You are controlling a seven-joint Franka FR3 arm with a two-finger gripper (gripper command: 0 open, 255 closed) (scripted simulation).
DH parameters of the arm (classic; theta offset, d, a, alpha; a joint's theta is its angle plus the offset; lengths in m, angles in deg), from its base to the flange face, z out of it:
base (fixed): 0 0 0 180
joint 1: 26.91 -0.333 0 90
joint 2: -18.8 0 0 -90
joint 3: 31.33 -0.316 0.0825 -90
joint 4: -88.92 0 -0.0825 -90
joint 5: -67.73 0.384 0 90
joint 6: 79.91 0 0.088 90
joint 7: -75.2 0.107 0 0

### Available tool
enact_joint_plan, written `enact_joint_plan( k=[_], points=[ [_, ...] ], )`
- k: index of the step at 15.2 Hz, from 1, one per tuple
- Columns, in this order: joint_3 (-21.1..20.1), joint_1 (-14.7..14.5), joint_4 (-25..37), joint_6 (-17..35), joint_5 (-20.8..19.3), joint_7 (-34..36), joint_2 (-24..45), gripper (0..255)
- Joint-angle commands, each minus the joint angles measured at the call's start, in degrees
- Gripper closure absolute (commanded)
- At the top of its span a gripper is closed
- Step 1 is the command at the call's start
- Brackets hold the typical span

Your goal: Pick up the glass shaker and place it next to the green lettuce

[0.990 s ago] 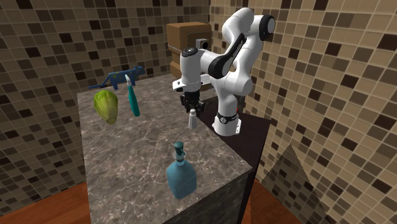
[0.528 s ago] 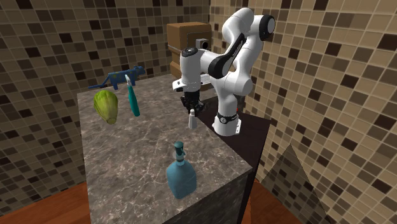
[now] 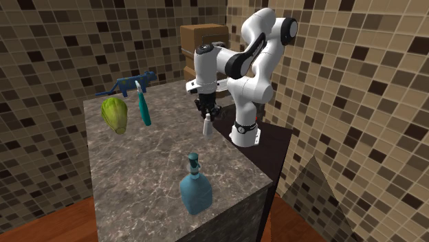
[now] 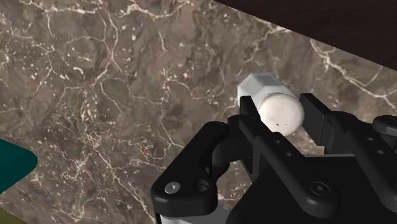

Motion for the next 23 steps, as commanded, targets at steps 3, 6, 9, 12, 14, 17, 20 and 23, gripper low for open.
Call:
enact_joint_plan(
  k=[3, 6, 9, 12, 14, 17, 20, 23],
  points=[
    [-0.5, -0.2, 2.7, -3.7, 0.6, -0.4, -1.0, 255],
    [-0.9, -0.4, 4.8, -6.3, 1.1, -0.7, -1.5, 255],
    [-1.2, -0.6, 6.9, -8.7, 1.5, -0.9, -1.8, 255],
    [-1.6, -0.7, 9.2, -11.0, 1.8, -1.2, -1.9, 255],
    [-1.8, -0.8, 10.7, -12.5, 2.1, -1.4, -1.9, 255],
    [-2.1, -0.9, 13.1, -14.8, 2.4, -1.6, -1.8, 255],
    [-2.4, -1.0, 15.5, -16.9, 2.7, -1.8, -1.5, 255],
    [-2.6, -1.1, 18.0, -19.0, 2.9, -2.1, -1.1, 255]
  ],
)
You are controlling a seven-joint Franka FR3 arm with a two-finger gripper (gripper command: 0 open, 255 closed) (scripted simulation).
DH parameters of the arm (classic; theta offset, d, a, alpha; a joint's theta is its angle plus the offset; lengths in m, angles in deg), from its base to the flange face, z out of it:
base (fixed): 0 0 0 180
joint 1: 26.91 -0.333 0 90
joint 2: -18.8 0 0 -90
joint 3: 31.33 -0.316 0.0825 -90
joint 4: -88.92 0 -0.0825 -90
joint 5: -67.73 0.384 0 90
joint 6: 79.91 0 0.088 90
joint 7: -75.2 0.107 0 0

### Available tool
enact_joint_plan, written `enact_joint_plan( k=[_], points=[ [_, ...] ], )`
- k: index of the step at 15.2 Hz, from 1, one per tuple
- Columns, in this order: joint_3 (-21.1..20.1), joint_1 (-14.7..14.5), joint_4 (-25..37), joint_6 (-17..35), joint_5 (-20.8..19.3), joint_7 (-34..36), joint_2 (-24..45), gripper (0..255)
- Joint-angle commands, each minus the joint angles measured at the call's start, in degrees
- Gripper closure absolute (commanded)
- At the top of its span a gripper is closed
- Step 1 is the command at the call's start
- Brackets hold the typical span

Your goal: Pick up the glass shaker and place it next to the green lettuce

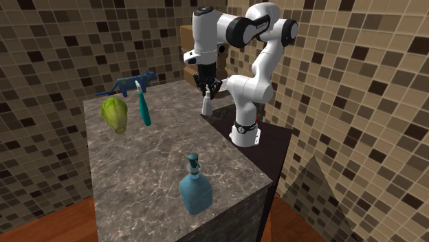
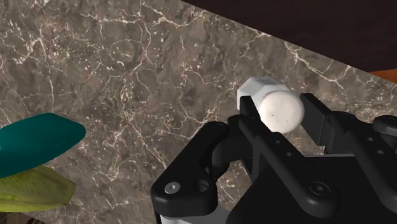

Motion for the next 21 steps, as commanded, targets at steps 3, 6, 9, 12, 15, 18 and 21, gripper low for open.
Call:
enact_joint_plan(
  k=[3, 6, 9, 12, 15, 18, 21],
  points=[
    [-0.2, 0.0, 3.5, -2.8, 0.2, -0.4, 0.7, 255],
    [-0.5, -0.1, 6.1, -4.8, 0.4, -0.7, 1.3, 255],
    [-0.7, -0.2, 8.7, -6.8, 0.6, -0.9, 1.9, 255],
    [-0.8, -0.2, 10.7, -8.2, 0.7, -1.1, 2.5, 255],
    [3.3, 0.8, 12.5, -6.3, -2.7, -4.9, 5.4, 255],
    [7.3, 1.5, 14.8, -4.4, -5.6, -8.5, 8.8, 255],
    [11.2, 2.0, 17.7, -2.4, -8.0, -12.2, 12.7, 255]
  ],
)
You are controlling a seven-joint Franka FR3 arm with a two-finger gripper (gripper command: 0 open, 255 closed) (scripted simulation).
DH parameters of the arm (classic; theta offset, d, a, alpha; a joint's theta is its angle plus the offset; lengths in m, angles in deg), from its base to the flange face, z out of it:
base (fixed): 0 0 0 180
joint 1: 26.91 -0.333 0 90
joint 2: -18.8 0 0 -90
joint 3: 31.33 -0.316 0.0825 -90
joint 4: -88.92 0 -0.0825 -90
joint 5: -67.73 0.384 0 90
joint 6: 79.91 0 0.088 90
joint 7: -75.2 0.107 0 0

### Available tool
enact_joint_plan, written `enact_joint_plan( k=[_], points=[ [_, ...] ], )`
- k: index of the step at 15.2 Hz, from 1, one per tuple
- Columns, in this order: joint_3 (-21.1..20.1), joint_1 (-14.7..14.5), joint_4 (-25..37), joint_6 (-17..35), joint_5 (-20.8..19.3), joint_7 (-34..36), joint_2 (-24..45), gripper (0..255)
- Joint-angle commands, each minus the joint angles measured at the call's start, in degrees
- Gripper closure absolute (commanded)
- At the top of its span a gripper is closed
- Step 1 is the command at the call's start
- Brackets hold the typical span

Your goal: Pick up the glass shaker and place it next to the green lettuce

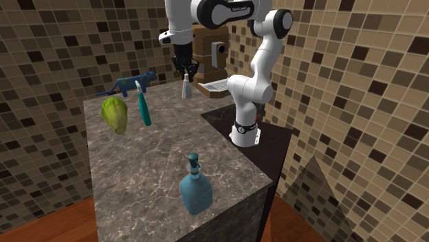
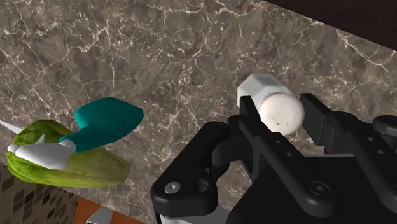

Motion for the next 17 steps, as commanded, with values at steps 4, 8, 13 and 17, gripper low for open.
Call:
enact_joint_plan(
  k=[4, 8, 13, 17],
  points=[
    [6.6, 0.5, 5.7, 3.0, -3.0, -6.4, 6.9, 255],
    [11.9, 0.2, 11.4, 5.6, -3.8, -11.6, 13.6, 255],
    [19.1, -0.6, 19.8, 8.5, -2.2, -19.0, 23.4, 255],
    [25.1, -0.9, 27.8, 10.4, 2.0, -26.1, 32.9, 255]
  ],
)
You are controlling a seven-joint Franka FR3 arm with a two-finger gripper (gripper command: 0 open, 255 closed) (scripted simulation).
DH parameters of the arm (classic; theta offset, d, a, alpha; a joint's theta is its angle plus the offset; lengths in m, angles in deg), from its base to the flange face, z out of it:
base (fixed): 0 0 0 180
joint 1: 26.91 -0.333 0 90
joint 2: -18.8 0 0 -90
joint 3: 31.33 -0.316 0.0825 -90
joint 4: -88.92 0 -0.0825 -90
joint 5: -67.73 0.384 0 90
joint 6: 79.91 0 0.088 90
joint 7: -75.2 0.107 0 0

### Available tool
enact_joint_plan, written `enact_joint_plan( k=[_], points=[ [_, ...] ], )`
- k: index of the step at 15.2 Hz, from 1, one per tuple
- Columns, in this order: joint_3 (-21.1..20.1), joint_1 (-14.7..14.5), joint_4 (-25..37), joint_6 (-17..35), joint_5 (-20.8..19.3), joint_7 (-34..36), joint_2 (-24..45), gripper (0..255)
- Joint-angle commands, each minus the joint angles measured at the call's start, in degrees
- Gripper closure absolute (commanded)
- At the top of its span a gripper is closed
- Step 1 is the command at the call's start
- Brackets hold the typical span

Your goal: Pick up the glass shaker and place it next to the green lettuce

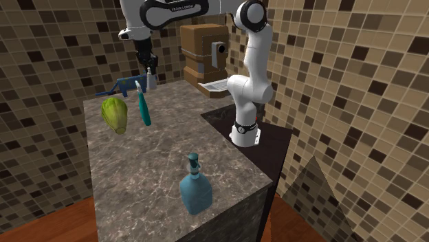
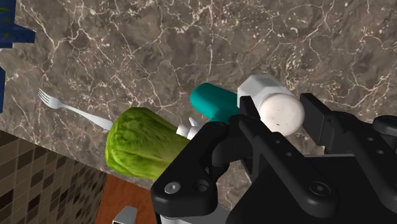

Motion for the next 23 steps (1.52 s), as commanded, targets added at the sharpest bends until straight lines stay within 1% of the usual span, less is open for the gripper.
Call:
enact_joint_plan(
  k=[1, 4, 6, 8, 10, 11, 23],
  points=[
    [3.2, -0.1, 5.1, 0.6, 3.1, -4.2, 5.8, 255],
    [7.2, 1.5, 12.4, 1.0, 9.2, -10.9, 14.9, 255],
    [8.8, 4.0, 17.9, 0.6, 14.2, -15.4, 21.5, 255],
    [9.4, 7.9, 24.2, -0.7, 19.3, -19.6, 28.2, 255],
    [8.7, 12.9, 31.5, -2.8, 24.0, -23.0, 34.7, 255],
    [8.3, 16.0, 36.1, -4.3, 26.6, -24.5, 38.4, 255],
    [7.8, 13.5, 24.7, 5.7, 25.4, -23.3, 36.8, 255]
  ],
)
